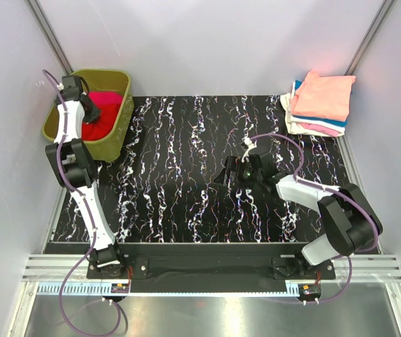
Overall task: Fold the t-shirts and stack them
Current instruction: Grab the tshirt from the pile, then move the tshirt to the center of the board
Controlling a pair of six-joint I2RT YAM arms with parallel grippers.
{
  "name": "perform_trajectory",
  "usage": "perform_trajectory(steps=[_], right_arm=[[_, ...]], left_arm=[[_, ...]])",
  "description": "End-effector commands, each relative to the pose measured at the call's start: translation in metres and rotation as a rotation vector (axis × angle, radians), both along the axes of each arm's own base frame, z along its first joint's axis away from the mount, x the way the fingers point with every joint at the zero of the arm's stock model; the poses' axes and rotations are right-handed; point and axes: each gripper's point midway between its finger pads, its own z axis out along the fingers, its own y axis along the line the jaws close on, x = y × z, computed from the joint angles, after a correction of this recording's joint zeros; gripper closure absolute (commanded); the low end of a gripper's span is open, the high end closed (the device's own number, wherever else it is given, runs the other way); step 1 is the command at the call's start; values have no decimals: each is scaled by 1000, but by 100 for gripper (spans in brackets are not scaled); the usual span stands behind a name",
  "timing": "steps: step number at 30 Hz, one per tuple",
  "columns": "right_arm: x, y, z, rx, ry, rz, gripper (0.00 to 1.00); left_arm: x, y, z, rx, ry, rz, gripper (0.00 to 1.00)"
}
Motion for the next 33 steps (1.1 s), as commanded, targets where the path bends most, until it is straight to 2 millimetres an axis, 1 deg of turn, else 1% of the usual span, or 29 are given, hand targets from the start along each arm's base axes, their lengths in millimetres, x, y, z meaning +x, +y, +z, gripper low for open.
perform_trajectory(steps=[1, 2, 4, 5, 6, 7, 8, 9, 10, 11, 13, 14, 16, 17, 19, 20, 21, 22, 23, 24, 25, 26, 27, 28, 29, 30, 31, 32, 33], right_arm=[[6, 4, 7, 35, -23, 7, 0], [6, 4, 6, 35, -22, 6, 0], [8, 3, 6, 35, -20, 2, 0], [7, 4, 5, 36, -17, 5, 0], [7, 4, 5, 35, -17, 4, 0], [7, 3, 6, 38, -17, 3, 0], [7, 3, 5, 37, -14, 1, 0], [7, 2, 5, 39, -16, -1, 0], [7, 1, 6, 44, -16, -2, 0], [7, 1, 9, 51, -29, -3, 0], [3, -2, 10, 59, -43, -11, 0], [5, -3, 22, 82, -87, -18, 0], [0, -9, 22, 92, -103, -29, 0], [1, -10, 32, 109, -140, -34, 0], [-3, -15, 32, 113, -151, -55, 0], [-2, -20, 41, 115, -185, -79, 0], [-2, -26, 45, 116, -193, -105, 0], [0, -35, 46, 97, -209, -152, 0], [-3, -46, 60, 95, -239, -188, 0], [-3, -55, 67, 85, -259, -225, 0], [-4, -62, 76, 78, -286, -257, 1], [-9, -77, 96, 65, -334, -304, 0], [-11, -84, 108, 51, -369, -320, 0], [-9, -94, 128, 42, -414, -367, 0], [-20, -105, 139, 28, -424, -387, 0], [-23, -111, 149, 20, -439, -408, 0], [-25, -116, 170, 28, -471, -423, 0], [-35, -119, 175, 17, -465, -411, 0], [-39, -120, 191, 21, -484, -397, 0]], left_arm=[[13, -1, 59, 24, -134, -6, 100], [12, -1, 70, 28, -155, -2, 100], [13, -4, 119, 30, -257, 12, 100], [14, -10, 139, 16, -303, -2, 100], [13, -15, 184, 24, -398, -14, 100], [12, -21, 209, 16, -455, -19, 100], [5, -35, 244, 11, -530, -53, 100], [3, -43, 274, 17, -614, -71, 96], [-2, -51, 296, 21, -670, -88, 95], [-16, -70, 343, 33, -791, -137, 94], [-30, -92, 374, 27, -875, -196, 93], [-50, -115, 404, 21, -943, -253, 93], [-70, -140, 434, 27, -1018, -323, 92], [-89, -165, 452, 18, -1058, -381, 92], [-106, -189, 458, 18, -1068, -437, 90], [-123, -212, 467, -3, -1086, -472, 89], [-125, -225, 454, -26, -1048, -492, 89], [-130, -236, 448, -48, -1030, -510, 90], [-145, -260, 448, -75, -1025, -568, 90], [-149, -272, 432, -87, -974, -593, 91], [-153, -284, 423, -88, -954, -623, 89], [-166, -307, 418, -113, -942, -682, 84], [-164, -321, 389, -129, -868, -721, 65], [-166, -333, 371, -139, -822, -761, 49], [-171, -354, 337, -176, -712, -836, 30], [-172, -363, 309, -189, -622, -861, 18], [-174, -370, 289, -188, -551, -883, 1], [-181, -377, 250, -183, -412, -894, 1], [-184, -378, 234, -169, -366, -890, 1]])
